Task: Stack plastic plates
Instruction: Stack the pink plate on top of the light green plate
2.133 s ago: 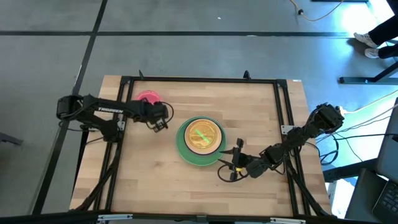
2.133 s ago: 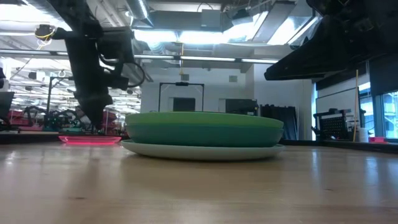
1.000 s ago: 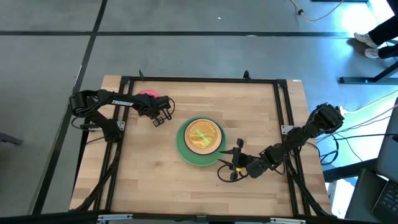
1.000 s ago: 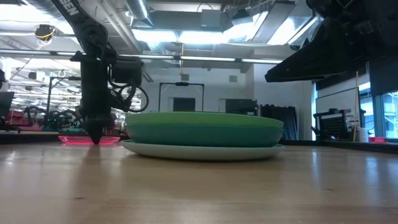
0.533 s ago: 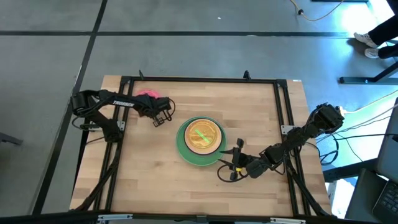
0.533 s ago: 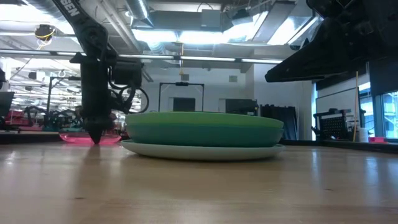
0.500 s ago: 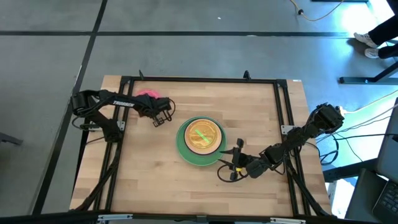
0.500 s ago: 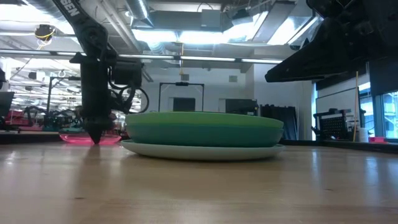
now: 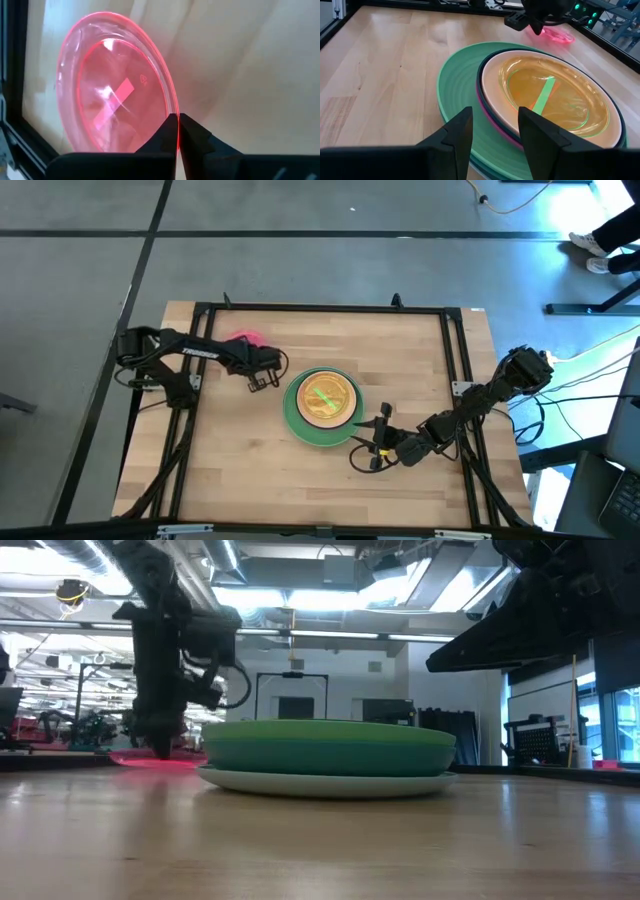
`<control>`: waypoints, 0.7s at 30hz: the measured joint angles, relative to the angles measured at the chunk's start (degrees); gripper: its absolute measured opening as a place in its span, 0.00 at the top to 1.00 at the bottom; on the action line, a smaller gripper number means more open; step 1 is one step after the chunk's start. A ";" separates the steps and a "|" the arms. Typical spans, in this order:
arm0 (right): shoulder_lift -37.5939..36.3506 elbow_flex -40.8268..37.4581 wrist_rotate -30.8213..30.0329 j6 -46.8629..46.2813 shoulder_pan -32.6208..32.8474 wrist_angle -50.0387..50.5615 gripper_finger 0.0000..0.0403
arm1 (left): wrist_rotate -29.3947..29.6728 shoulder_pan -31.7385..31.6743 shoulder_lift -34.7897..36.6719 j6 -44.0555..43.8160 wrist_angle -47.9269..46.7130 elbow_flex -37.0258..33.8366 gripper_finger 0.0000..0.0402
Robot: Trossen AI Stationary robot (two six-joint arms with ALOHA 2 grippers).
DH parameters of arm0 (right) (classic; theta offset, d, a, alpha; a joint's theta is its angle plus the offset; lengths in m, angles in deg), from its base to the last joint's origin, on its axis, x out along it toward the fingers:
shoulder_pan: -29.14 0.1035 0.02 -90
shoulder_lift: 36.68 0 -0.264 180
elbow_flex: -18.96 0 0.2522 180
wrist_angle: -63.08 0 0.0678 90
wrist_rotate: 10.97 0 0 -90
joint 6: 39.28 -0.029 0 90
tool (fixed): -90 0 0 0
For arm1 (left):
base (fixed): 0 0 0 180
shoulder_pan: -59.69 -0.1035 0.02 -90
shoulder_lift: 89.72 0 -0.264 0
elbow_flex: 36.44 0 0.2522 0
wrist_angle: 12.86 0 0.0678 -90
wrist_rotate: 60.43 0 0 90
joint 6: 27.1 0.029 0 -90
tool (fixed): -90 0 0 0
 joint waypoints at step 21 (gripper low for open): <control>0.00 0.00 0.00 0.00 -0.01 0.02 0.63 | 2.99 20.54 0.13 0.45 -2.71 16.48 0.99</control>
